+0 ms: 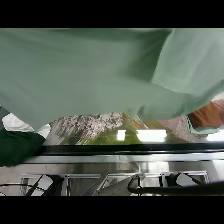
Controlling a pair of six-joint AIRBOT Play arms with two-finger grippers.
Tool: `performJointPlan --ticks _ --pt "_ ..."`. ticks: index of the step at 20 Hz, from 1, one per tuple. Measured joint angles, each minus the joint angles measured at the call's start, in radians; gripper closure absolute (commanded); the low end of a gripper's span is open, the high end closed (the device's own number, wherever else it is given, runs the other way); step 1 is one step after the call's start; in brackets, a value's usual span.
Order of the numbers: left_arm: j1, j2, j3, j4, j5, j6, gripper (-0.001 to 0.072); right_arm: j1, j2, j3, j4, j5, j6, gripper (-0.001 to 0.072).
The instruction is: Fold the shirts.
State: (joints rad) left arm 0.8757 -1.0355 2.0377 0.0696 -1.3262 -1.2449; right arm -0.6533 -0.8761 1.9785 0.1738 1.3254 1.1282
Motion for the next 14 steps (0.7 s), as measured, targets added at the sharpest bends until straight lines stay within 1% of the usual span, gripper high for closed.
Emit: performJointPlan --ticks 1,3,5,8,11,12,14 --pt "0.007 0.009 0.002 0.037 -0.001 -0.011 0.0689 -0.002 -0.020 0.018 -0.008 0.023 0.007 0.0701" --pt "-0.054 -0.003 0.003 0.112 -0.017 -0.019 0.0689 0.009 -0.051 0.029 -0.071 0.051 0.021 0.0701" --pt "-0.206 -0.053 0.003 0.244 -0.043 -0.024 0.0689 0.063 -0.077 0.006 -0.179 0.070 0.024 0.0701" --pt "-0.488 -0.163 -0.041 0.533 -0.049 -0.039 0.0689 0.203 -0.133 -0.092 -0.417 0.080 0.024 0.0701" --pt "-0.702 -0.303 -0.157 0.815 0.013 -0.073 0.0689 0.317 -0.234 -0.216 -0.665 0.042 0.011 0.0702" --pt "-0.743 -0.354 -0.198 0.889 0.041 -0.084 0.0689 0.335 -0.280 -0.243 -0.728 0.019 0.008 0.0702" --pt "-0.787 -0.473 -0.266 0.993 0.103 -0.109 0.0689 0.352 -0.388 -0.276 -0.803 -0.029 -0.006 0.0701"
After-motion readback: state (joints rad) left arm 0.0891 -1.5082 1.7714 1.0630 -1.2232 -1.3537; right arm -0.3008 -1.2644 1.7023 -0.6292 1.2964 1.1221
